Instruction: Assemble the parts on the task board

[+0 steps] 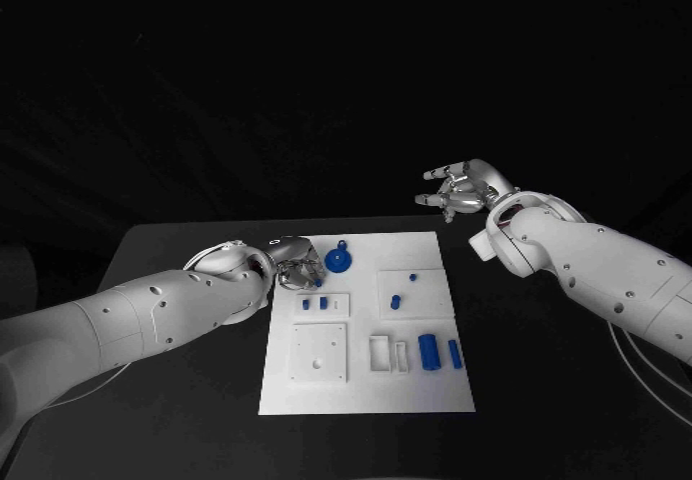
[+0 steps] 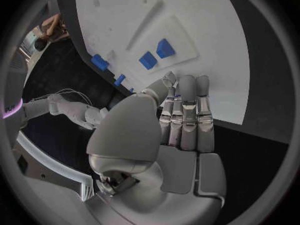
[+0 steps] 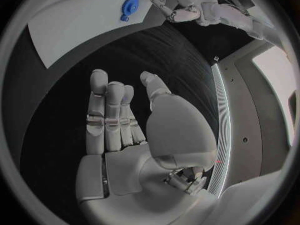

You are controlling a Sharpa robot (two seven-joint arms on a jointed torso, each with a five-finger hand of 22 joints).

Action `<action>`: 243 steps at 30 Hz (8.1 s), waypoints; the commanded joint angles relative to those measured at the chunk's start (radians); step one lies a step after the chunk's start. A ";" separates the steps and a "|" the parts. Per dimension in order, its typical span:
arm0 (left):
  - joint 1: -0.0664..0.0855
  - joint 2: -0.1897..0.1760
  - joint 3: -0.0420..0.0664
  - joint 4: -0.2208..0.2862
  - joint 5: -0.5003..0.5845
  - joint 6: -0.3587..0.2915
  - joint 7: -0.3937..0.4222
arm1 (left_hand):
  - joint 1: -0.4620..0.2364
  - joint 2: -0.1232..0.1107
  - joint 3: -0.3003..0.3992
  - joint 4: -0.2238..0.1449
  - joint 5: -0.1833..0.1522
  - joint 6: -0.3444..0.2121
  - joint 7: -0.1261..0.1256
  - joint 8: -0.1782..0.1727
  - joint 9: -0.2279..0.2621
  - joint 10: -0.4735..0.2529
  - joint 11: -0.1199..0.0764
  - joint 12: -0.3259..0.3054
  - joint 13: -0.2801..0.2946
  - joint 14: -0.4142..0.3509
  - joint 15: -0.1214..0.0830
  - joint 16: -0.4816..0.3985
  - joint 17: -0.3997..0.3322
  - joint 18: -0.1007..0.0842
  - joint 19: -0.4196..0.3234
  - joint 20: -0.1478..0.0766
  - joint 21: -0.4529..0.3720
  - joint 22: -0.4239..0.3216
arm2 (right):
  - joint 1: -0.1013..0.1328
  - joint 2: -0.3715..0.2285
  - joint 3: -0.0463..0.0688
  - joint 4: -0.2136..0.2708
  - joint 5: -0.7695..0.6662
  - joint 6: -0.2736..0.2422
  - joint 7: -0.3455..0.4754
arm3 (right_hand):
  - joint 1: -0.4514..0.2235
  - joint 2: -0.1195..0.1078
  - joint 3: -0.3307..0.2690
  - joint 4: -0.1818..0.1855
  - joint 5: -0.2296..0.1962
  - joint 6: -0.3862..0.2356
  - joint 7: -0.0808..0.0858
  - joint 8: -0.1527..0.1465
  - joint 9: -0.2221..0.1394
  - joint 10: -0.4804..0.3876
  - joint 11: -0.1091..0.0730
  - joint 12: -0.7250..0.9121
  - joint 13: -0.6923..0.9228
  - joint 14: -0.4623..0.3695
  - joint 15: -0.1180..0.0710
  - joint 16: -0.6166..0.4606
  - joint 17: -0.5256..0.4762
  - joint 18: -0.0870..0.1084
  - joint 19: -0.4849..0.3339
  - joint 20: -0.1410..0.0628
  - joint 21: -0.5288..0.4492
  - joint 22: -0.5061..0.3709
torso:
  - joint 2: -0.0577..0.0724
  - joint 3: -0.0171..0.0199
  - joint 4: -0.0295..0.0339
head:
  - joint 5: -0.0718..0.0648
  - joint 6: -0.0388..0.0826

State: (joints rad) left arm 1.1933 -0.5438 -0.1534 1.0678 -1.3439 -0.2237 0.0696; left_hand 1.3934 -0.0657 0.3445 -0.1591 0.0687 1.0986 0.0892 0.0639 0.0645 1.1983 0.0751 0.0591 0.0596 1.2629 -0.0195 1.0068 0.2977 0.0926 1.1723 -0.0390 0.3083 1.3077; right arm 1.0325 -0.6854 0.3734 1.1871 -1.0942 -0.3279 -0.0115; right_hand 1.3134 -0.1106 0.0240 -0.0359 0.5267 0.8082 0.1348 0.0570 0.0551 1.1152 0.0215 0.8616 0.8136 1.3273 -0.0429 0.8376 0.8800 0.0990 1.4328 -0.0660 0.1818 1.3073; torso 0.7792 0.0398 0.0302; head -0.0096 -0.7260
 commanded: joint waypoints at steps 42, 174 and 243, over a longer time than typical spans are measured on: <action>0.001 -0.062 0.027 -0.002 0.180 -0.098 0.036 | 0.013 -0.020 0.024 0.005 0.008 0.008 0.022 -0.001 -0.001 -0.017 0.011 0.000 -0.001 -0.041 0.011 -0.140 -0.073 0.005 -0.068 0.013 -0.021 -0.003 | -0.013 -0.021 0.000 0.005 -0.005 0.071 0.049 | -0.040 0.019 0.167 -0.096 -0.032 0.228 -0.005 0.006 0.010 0.065 0.005 -0.517 -0.480 0.012 -0.005 -0.055 -0.072 0.008 0.002 -0.004 -0.019 0.005 | -0.003 -0.0024 0.0011 | -0.017 0.013; 0.074 -0.187 0.071 0.129 1.030 -0.085 0.187 | -0.036 0.030 -0.099 0.116 0.037 -0.038 0.046 -0.001 -0.001 -0.077 0.054 0.000 -0.001 -0.129 0.146 -0.946 -0.232 -0.044 -0.157 0.151 -0.233 -1.229 | -0.086 -0.027 -0.119 0.240 -0.650 -0.045 -0.196 | -0.061 -0.038 0.662 -0.157 -0.432 0.498 -0.068 0.007 0.027 0.288 -0.013 -0.801 -0.749 0.115 -0.033 -0.032 -0.191 -0.002 0.060 -0.033 0.194 0.037 | -0.007 -0.0035 -0.0002 | 0.004 0.029; 0.068 -0.103 0.068 0.058 1.033 -0.101 0.201 | -0.036 0.031 -0.107 0.126 0.029 -0.037 0.045 -0.001 -0.001 -0.078 0.054 0.000 -0.001 -0.130 0.146 -0.946 -0.232 -0.044 -0.157 0.152 -0.234 -1.232 | -0.313 0.182 -0.200 0.254 -0.860 -0.087 -0.311 | -0.059 -0.038 0.673 -0.170 -0.441 0.498 -0.068 0.007 0.027 0.288 -0.012 -0.801 -0.749 0.118 -0.033 -0.033 -0.198 0.000 0.063 -0.033 0.196 0.038 | -0.030 -0.0268 0.0043 | 0.176 -0.043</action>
State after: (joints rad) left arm 1.2614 -0.6467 -0.0858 1.1229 -0.3142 -0.3323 0.2597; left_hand 1.3612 -0.0298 0.2379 -0.0362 0.0997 1.0646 0.1340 0.0637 0.0649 1.1289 0.1303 0.0589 0.0594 1.1309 0.1234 0.0611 0.0655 0.0617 1.0187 0.1143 0.0731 0.0771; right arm 0.7215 -0.5042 0.1738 1.4436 -1.9373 -0.4113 -0.3126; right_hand 1.2526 -0.1478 0.6933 -0.2055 0.0784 1.3017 0.0658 0.0596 0.0801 1.3972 0.0070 0.0552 0.0635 1.4472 -0.0695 0.7995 0.6834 0.0883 1.4683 -0.0907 0.3752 1.3075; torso 0.7500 0.0133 0.0348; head 0.1643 -0.7656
